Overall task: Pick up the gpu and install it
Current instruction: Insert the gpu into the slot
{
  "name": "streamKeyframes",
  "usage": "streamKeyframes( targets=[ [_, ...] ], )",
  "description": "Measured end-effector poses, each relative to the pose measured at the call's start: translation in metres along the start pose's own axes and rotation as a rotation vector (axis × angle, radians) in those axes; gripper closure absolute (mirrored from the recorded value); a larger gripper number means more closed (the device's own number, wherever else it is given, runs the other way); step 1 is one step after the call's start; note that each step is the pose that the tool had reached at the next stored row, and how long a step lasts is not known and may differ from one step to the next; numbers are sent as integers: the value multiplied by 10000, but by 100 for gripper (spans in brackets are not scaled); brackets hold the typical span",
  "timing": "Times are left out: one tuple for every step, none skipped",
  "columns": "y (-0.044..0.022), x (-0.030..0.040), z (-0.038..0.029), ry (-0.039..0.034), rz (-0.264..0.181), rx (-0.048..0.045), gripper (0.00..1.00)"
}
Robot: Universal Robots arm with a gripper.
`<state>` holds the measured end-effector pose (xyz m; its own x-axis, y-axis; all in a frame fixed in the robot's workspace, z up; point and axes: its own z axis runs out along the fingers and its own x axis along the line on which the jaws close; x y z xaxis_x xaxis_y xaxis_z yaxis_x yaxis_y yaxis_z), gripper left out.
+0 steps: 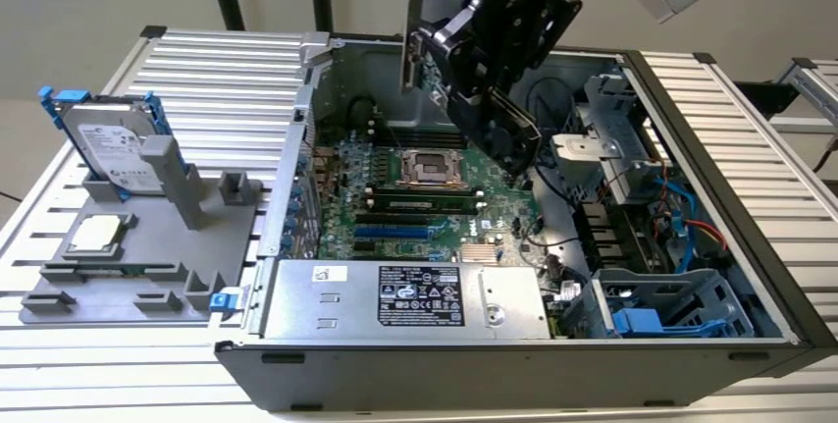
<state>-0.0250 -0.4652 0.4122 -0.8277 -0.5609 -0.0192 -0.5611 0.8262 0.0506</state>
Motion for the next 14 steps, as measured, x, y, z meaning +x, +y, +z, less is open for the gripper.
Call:
streamKeyframes(
  targets=[
    [0, 0, -1, 3, -62, -1, 100],
    [0, 0, -3, 7, -122, -2, 100],
    [0, 0, -4, 9, -182, -3, 100],
    [0, 0, -5, 12, -248, -5, 100],
    [0, 0, -6, 15, -310, -6, 100],
    [0, 0, -7, 19, -373, -7, 100],
    [1, 0, -8, 22, -430, -8, 100],
    [0, 0, -9, 25, -494, -10, 100],
    [1, 0, -10, 28, -558, -11, 100],
    [1, 0, -11, 31, -622, -13, 100],
    [1, 0, -11, 34, -685, -14, 100],
    [1, 0, -12, 38, -745, -14, 100],
    [1, 0, -13, 41, -804, -15, 100],
    [1, 0, -13, 44, -863, -17, 100]
  ],
)
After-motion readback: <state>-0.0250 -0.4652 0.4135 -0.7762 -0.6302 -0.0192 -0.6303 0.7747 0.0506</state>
